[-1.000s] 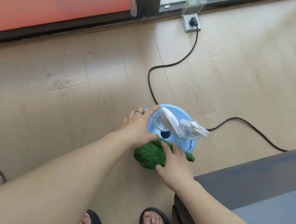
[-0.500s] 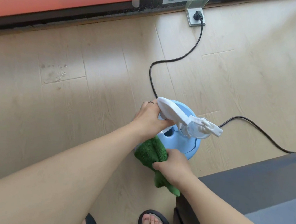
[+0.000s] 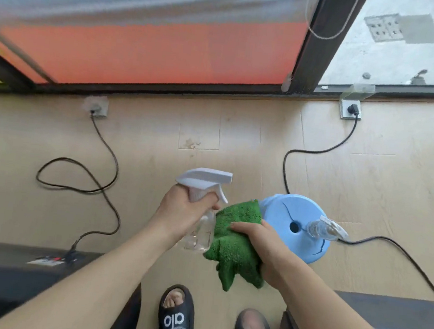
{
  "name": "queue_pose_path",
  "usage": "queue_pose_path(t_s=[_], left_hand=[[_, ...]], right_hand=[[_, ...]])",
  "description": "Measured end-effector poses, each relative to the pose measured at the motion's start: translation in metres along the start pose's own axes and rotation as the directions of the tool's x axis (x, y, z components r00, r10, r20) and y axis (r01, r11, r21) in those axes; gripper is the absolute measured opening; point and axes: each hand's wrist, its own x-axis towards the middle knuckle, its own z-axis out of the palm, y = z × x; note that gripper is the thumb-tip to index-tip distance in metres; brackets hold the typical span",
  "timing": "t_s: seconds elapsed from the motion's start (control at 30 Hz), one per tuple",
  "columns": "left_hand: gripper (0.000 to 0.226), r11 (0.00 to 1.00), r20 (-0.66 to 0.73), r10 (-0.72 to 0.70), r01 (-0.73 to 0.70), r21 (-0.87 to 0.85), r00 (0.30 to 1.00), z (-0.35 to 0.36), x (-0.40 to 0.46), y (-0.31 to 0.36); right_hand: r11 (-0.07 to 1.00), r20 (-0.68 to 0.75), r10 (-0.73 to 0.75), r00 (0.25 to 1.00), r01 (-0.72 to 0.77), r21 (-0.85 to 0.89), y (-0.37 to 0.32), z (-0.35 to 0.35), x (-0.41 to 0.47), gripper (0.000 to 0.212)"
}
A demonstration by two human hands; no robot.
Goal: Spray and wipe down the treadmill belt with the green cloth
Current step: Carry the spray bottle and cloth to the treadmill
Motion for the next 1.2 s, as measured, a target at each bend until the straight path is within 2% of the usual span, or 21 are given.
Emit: queue_pose_path(t_s=[0.07, 0.13, 0.2, 0.27, 0.37, 0.47, 0.5, 0.6, 0.63, 0.67, 0.8, 1.0, 1.13, 1.2], left_hand=[[0.017, 0.997, -0.012, -0.031, 0.03, -0.066, 0.999, -0.035, -0.032, 0.012], [0.012, 0.981, 0.025, -0.102, 0.104, -0.162, 0.995, -0.06, -0.061, 0.018], [0.009, 0.915, 0.116, -0.187, 0.217, -0.342, 0.975, -0.078, -0.091, 0.02], [0.004, 0.837, 0.196, -0.216, 0.285, -0.468, 0.956, -0.091, -0.119, 0.017], [0.025, 0.792, 0.23, -0.183, 0.282, -0.541, 0.956, -0.103, -0.159, 0.0], [0.031, 0.754, 0.151, -0.195, 0.247, -0.608, 0.969, -0.108, -0.2, -0.02], [0.04, 0.743, 0.118, -0.219, 0.244, -0.624, 0.969, -0.108, -0.21, -0.027], [0.084, 0.715, 0.035, -0.327, 0.272, -0.645, 0.944, -0.103, -0.242, -0.049], [0.091, 0.726, 0.014, -0.347, 0.278, -0.629, 0.938, -0.099, -0.252, -0.055], [0.089, 0.743, -0.003, -0.357, 0.282, -0.607, 0.934, -0.094, -0.266, -0.061], [0.039, 0.739, -0.05, -0.373, 0.264, -0.619, 0.927, -0.076, -0.32, -0.083], [0.039, 0.785, -0.125, -0.354, 0.222, -0.579, 0.927, -0.058, -0.383, -0.118], [0.019, 0.817, -0.177, -0.323, 0.179, -0.548, 0.93, -0.049, -0.418, -0.156], [0.015, 0.805, -0.204, -0.352, 0.184, -0.564, 0.914, -0.044, -0.436, -0.179]], right_hand=[[1.0, 0.055, -0.019, 0.998, 0.019, -0.002, -0.01, 0.027, -0.031, 0.026], [0.999, 0.088, -0.031, 0.996, 0.032, -0.018, -0.012, 0.049, -0.059, 0.023], [1.0, 0.122, -0.029, 0.992, 0.029, 0.004, -0.005, 0.07, -0.087, 0.022], [0.999, 0.14, -0.027, 0.99, 0.022, 0.034, 0.009, 0.086, -0.108, 0.03], [1.0, 0.133, 0.003, 0.991, -0.005, 0.018, 0.032, 0.103, -0.131, 0.04], [0.999, 0.105, 0.032, 0.994, -0.03, -0.02, 0.054, 0.114, -0.152, 0.042], [0.999, 0.099, 0.039, 0.994, -0.037, -0.027, 0.06, 0.118, -0.157, 0.041], [0.999, 0.096, 0.03, 0.995, -0.028, -0.023, 0.077, 0.127, -0.174, 0.034], [0.999, 0.109, 0.026, 0.994, -0.023, -0.03, 0.084, 0.129, -0.177, 0.033], [0.999, 0.127, 0.026, 0.992, -0.023, -0.026, 0.096, 0.132, -0.183, 0.033], [0.998, 0.127, 0.055, 0.99, -0.052, -0.025, 0.144, 0.13, -0.206, 0.031], [0.995, 0.036, 0.102, 0.994, -0.103, 0.012, 0.205, 0.125, -0.229, 0.034], [0.998, 0.027, 0.061, 0.998, -0.06, -0.026, 0.248, 0.136, -0.244, 0.033], [0.996, 0.031, 0.06, 0.998, -0.058, -0.061, 0.273, 0.144, -0.25, 0.035]])
